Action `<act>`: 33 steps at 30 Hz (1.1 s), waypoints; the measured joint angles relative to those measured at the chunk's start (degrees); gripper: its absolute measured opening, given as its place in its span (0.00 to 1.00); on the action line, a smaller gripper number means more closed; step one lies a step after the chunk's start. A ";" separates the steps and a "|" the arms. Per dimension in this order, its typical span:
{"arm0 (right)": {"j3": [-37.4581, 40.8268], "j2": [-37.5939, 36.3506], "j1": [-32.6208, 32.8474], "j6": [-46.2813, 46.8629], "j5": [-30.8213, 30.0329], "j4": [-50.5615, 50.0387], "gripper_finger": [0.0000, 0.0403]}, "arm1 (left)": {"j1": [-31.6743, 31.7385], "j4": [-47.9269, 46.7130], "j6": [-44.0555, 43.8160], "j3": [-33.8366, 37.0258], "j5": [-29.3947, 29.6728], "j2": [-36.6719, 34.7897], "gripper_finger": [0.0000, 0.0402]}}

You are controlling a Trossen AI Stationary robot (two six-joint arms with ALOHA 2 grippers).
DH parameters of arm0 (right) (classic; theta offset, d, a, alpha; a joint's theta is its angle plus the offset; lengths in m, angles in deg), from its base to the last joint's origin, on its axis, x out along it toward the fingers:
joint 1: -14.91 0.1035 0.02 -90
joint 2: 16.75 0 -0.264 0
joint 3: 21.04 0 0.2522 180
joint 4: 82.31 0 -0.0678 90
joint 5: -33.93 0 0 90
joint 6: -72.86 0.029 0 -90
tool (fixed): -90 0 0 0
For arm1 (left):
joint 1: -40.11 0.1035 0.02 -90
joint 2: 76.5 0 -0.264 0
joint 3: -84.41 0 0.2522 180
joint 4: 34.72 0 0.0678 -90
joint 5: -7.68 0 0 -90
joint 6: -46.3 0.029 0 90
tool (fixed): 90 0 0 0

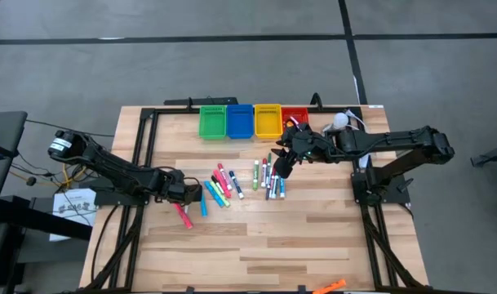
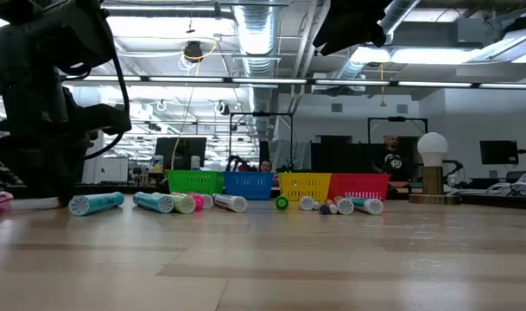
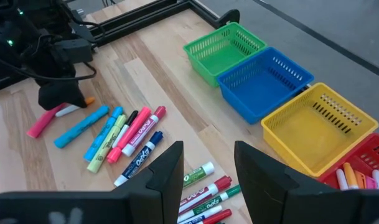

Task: Pick & Place Markers
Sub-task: Put the orange mini marker into the red basket

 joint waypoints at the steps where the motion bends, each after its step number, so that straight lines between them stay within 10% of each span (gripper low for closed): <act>1: 0.00 0.01 0.00 0.00 0.00 0.00 0.33 | 0.00 -0.02 0.00 0.00 0.21 0.00 0.16; 33: 0.00 0.02 0.00 -0.05 0.03 -0.01 0.33 | 0.02 -0.06 2.38 0.04 1.12 -3.43 0.15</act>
